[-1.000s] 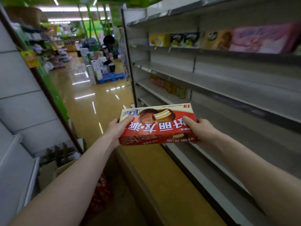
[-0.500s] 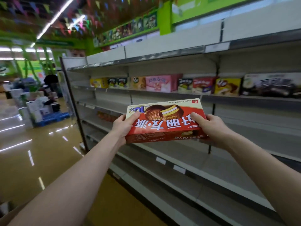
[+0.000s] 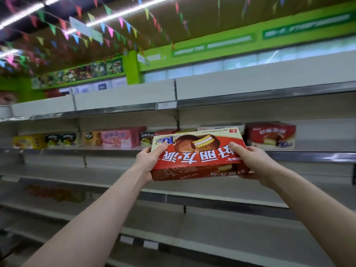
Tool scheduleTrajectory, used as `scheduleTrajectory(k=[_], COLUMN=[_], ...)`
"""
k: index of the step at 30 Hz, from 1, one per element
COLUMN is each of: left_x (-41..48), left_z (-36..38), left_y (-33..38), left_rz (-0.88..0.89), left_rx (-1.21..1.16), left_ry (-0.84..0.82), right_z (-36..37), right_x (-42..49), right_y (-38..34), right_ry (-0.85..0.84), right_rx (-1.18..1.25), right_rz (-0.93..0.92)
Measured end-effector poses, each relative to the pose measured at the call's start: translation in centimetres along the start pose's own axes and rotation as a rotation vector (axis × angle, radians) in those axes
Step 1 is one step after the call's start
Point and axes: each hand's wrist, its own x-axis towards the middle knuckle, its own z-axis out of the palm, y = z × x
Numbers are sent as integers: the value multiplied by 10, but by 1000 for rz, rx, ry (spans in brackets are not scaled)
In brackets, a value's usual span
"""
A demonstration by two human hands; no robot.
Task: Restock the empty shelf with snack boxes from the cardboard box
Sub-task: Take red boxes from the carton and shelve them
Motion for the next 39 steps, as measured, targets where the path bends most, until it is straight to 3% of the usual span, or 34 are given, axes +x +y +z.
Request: scheduleTrajectory(k=[12, 18, 25, 34, 39], left_x=[87, 109, 118, 106, 51], left_z=[131, 181, 225, 280, 356], left_y=[-7, -2, -16, -29, -47], left_rz=[-71, -235, -289, -250, -322], left_rx=[-55, -78, -329, -303, -428], left_ry=[-258, -444, -468, -342, -559], right_z=[-86, -119, -138, -166, -187], right_x=[45, 61, 74, 79, 87], right_y=[-8, -8, 4, 28, 35], right_ry=[259, 359, 557, 633, 612], right_rx=[-34, -63, 120, 353, 527], right_rz=[39, 143, 183, 150, 113])
